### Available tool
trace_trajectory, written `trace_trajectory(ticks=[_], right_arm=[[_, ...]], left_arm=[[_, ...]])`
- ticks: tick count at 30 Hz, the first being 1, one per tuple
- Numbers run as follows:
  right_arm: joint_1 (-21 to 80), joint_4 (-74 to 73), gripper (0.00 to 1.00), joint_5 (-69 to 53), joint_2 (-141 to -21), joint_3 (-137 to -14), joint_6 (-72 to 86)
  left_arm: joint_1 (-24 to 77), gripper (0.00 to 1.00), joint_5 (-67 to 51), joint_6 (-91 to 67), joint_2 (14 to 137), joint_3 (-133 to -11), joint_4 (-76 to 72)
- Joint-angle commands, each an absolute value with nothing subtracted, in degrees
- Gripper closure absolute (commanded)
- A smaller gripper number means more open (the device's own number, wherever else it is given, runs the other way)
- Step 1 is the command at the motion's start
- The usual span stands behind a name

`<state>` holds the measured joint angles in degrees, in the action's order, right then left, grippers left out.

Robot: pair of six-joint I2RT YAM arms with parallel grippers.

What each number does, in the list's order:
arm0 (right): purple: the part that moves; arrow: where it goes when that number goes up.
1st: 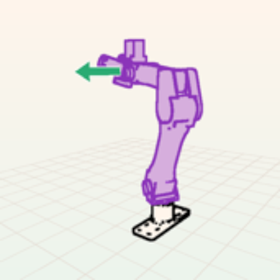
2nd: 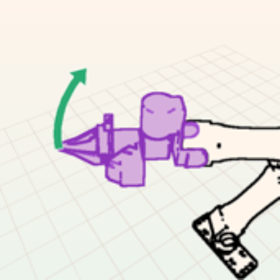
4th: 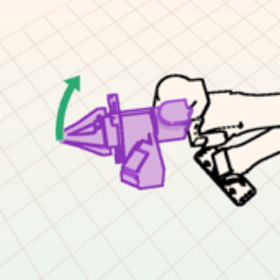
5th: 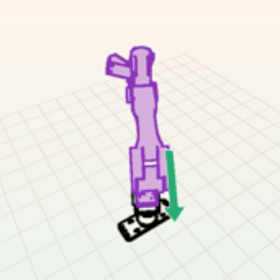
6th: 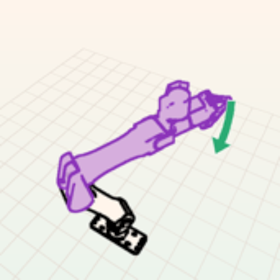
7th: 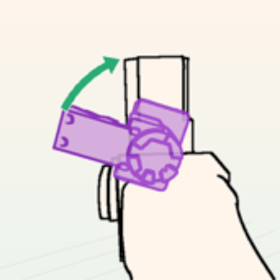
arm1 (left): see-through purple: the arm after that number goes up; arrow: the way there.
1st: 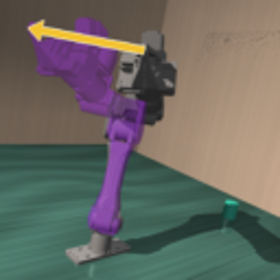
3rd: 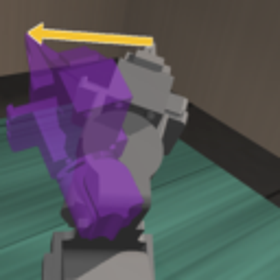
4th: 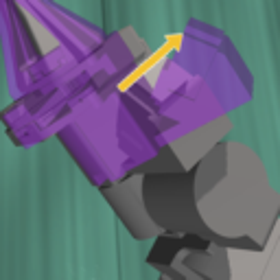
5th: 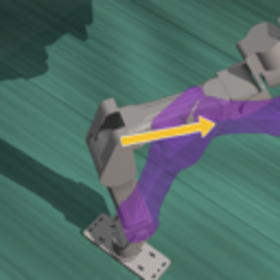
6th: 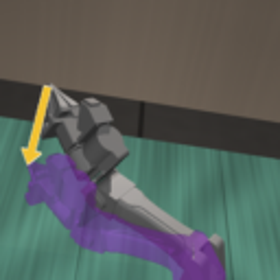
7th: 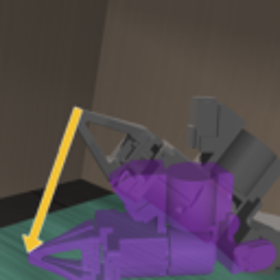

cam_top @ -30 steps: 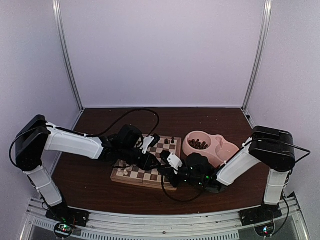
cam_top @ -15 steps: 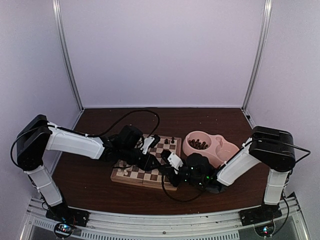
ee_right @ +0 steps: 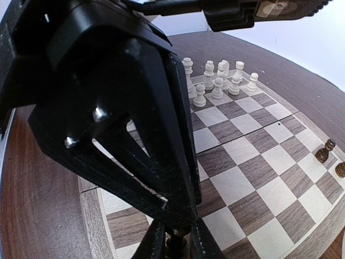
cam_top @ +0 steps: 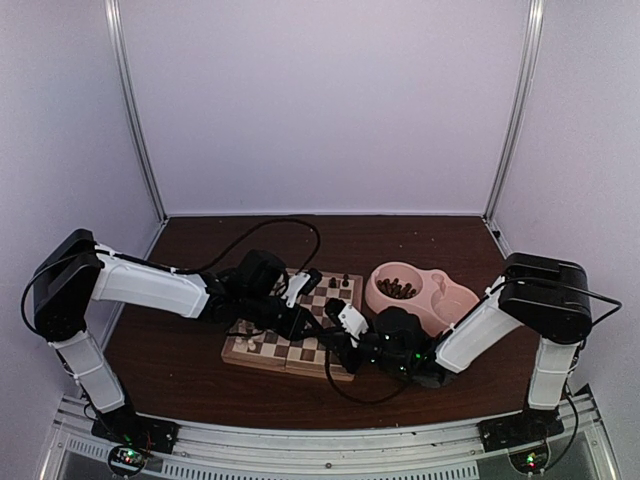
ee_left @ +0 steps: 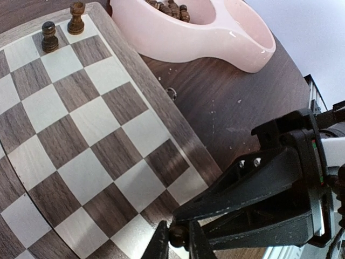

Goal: Set up the chess pieces on the board
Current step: Pass from the right arm to the left, then place the bishop on the chessboard.

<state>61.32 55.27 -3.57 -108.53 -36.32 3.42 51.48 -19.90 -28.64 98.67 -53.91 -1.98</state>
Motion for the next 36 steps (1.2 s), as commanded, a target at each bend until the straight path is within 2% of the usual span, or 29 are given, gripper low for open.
trace_trajectory(ticks=[1,10,14,21,27,36], right_arm=[[61.44,58.01,0.8,-2.26,-107.16,-36.56,4.31],[61.44,56.52,0.66,-0.89,-107.05,-36.86,4.31],[61.41,57.8,0.54,-1.0,-106.46,-35.99,3.87],[61.38,57.44,0.53,-1.51,-103.21,-34.74,3.3],[61.3,57.44,0.52,5.69,-98.3,-31.56,2.89],[60.35,42.11,0.5,15.65,-93.68,-34.86,6.81]], left_arm=[[51.77,0.88,-20.18,-28.06,99.67,-55.24,-2.23],[51.77,0.89,-19.02,-27.61,99.85,-55.7,-1.11],[51.77,0.89,-17.36,-26.79,99.68,-56.15,-0.27],[51.72,0.88,-15.05,-25.64,99.4,-56.42,2.49],[52.37,0.88,-12.78,-24.9,99.23,-56.82,3.56],[57.27,0.87,-2.57,-20.95,99.14,-59.59,8.13]])
